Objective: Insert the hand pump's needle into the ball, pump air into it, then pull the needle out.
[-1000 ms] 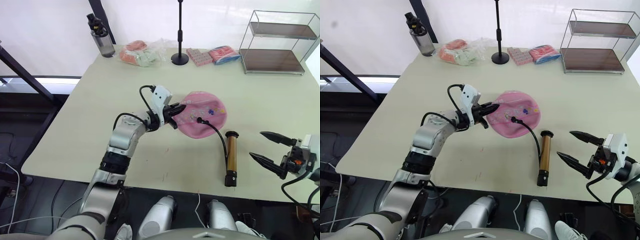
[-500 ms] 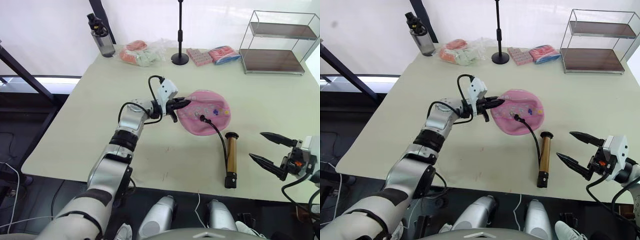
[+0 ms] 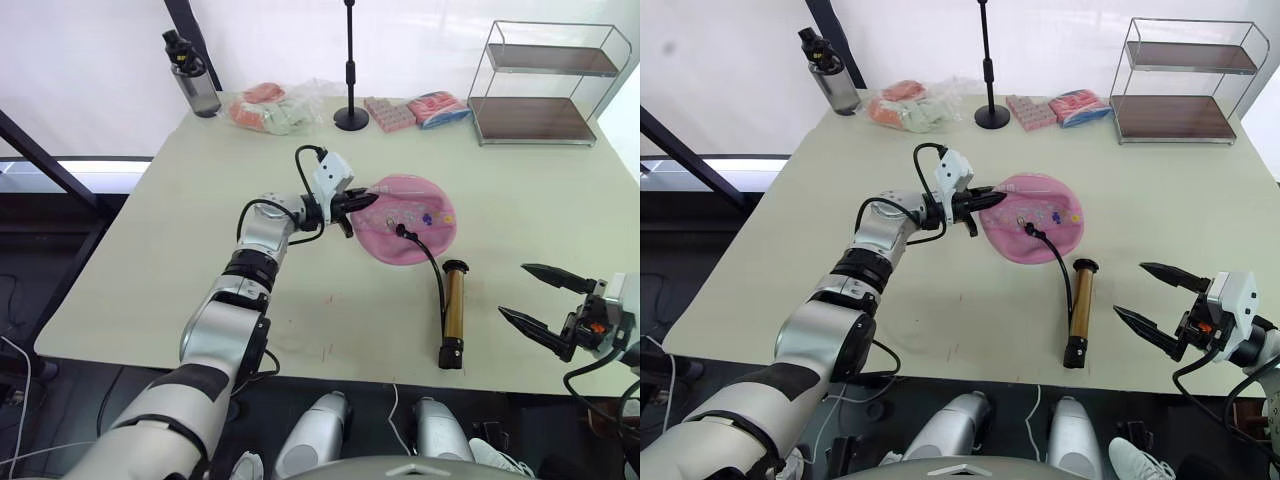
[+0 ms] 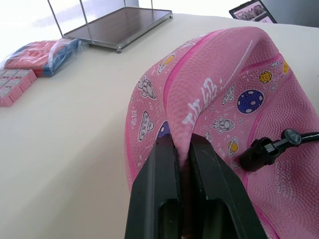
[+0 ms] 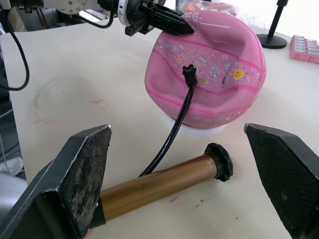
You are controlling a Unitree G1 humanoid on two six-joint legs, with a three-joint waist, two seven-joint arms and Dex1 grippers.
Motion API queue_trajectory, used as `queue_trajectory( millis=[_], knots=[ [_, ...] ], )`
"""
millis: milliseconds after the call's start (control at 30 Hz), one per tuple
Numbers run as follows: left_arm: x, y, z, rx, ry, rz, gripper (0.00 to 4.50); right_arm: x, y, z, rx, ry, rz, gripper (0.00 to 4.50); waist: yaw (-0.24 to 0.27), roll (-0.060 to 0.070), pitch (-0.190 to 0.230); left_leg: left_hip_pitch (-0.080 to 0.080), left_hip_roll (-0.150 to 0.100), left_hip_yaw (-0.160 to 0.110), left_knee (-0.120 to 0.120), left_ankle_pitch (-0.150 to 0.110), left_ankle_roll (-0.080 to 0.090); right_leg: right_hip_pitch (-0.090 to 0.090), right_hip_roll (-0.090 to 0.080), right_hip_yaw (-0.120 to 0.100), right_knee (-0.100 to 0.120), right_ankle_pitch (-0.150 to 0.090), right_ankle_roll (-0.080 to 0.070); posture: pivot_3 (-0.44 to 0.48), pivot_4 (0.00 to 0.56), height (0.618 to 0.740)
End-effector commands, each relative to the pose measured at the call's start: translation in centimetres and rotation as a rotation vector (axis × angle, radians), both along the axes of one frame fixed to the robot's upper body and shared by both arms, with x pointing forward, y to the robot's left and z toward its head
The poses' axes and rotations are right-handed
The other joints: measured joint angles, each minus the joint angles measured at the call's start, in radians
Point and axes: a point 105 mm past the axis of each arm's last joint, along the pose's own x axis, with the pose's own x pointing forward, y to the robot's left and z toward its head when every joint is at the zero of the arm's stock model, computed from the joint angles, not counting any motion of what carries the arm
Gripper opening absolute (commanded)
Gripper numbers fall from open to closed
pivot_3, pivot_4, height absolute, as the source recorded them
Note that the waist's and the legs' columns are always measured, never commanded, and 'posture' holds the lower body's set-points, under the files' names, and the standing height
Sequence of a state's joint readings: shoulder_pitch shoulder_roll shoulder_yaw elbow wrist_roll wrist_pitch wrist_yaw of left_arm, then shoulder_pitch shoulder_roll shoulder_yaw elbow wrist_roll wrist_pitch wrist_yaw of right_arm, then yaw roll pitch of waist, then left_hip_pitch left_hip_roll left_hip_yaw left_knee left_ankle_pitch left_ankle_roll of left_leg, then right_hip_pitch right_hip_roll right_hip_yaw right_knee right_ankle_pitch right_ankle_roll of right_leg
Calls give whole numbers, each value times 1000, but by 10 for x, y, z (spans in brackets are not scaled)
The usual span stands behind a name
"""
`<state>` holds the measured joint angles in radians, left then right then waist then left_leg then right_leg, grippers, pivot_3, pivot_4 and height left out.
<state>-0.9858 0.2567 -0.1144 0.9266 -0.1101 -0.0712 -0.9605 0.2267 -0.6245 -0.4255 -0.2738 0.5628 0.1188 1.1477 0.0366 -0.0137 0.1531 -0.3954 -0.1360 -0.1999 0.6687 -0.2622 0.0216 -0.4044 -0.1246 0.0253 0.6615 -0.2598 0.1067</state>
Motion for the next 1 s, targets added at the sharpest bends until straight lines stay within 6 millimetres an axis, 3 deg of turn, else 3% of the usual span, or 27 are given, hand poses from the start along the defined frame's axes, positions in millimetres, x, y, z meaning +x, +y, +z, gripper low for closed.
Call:
queue_trajectory(
  millis=[33, 133, 233, 400, 433, 467, 500, 900, 1000],
  knots=[
    [-2, -3, 10, -21, -31, -22, 0, 0, 1, 11, -6, -54, 13, 4474, 0, 0, 0, 0, 0, 0, 0, 0, 0, 0, 0, 0, 0, 0, 0, 0, 150, 736],
    [-2, -3, 11, -37, -26, -20, 0, 0, 0, 12, -7, -60, 10, 4474, 0, 0, 0, 0, 0, 0, 0, 0, 0, 0, 0, 0, 0, 0, 0, 0, 150, 736],
    [-2, -2, 14, -52, -27, -19, 1104, 1, 0, 12, -9, -70, 4, 4500, -1, 0, 0, 0, 0, 1, 0, 0, 0, 0, 0, 1, 0, 0, 0, 0, 150, 736],
    [-3, 0, 19, -69, -37, -26, 3538, 0, -1, 14, 11, -87, -4, 4500, -9, 0, 0, 0, 0, 0, 0, 0, 0, 0, 0, 1, 0, 0, 0, 0, 150, 736],
    [-4, 1, 21, -73, -39, -29, 3646, 0, -1, 15, 16, -93, -6, 4500, -13, 0, 0, 0, 0, 0, 0, 0, 0, 0, 0, 1, 1, 0, 0, 0, 150, 736],
    [-4, 1, 22, -76, -39, -30, 4291, 1, -1, 15, 18, -97, -8, 4500, -17, 0, 0, 0, 0, 0, 0, 0, 0, 0, 0, 1, 1, 0, 0, 0, 150, 736],
    [-5, 1, 24, -81, -43, -34, 4462, 1, -1, 16, 19, -103, -10, 4500, -22, 0, 0, 0, 0, 0, 0, 0, 0, 0, 0, 1, 1, 0, 0, 0, 150, 736],
    [-13, 5, 54, -139, -105, -61, 4462, -1, -1, 20, 33, -137, -11, 4500, -33, 0, 0, 0, 0, 1, 1, 0, 0, -1, 0, 2, 2, 0, 0, 0, 150, 736],
    [-24, 7, 66, -152, -122, -92, 4462, -2, 0, 19, 31, -137, -11, 4500, -34, 0, 0, 0, 0, 2, 1, 0, 0, -1, 0, 2, 2, 0, 0, 0, 150, 736]
  ],
)
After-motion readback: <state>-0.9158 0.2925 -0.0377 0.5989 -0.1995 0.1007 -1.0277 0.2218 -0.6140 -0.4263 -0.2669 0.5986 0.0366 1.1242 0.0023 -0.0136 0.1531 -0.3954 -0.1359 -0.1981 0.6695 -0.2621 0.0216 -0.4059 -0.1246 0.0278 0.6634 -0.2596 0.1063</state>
